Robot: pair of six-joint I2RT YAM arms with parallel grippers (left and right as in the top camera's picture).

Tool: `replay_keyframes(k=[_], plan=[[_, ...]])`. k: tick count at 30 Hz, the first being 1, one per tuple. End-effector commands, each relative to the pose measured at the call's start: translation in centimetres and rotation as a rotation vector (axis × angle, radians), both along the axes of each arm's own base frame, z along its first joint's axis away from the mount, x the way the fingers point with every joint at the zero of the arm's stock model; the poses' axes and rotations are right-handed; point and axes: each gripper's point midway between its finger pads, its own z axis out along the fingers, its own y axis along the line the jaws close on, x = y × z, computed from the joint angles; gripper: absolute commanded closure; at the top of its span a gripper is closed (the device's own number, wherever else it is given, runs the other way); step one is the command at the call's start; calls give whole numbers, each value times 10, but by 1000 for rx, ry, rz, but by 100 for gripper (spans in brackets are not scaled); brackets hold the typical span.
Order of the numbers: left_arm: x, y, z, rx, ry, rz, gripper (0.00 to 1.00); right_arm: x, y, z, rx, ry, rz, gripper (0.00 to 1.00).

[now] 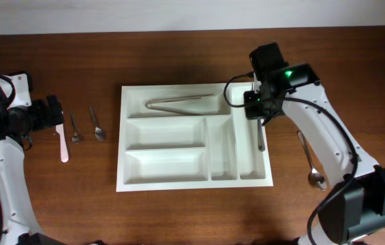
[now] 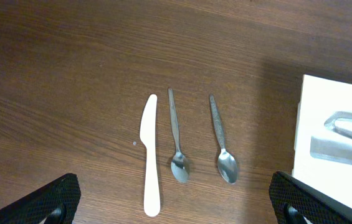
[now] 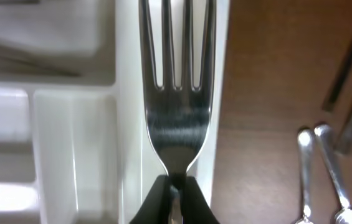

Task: Pack container
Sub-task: 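Carry the fork into the narrow right compartment and lower it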

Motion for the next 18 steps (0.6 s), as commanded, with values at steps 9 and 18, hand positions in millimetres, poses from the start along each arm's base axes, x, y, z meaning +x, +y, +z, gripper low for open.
replay_keyframes(k=[9, 18], plan=[[1, 2, 9, 18, -20, -8, 1, 2, 11, -50, 62, -9, 1, 96], [1, 2, 9, 18, -20, -8, 1, 1, 11, -80, 70, -37, 2, 96]])
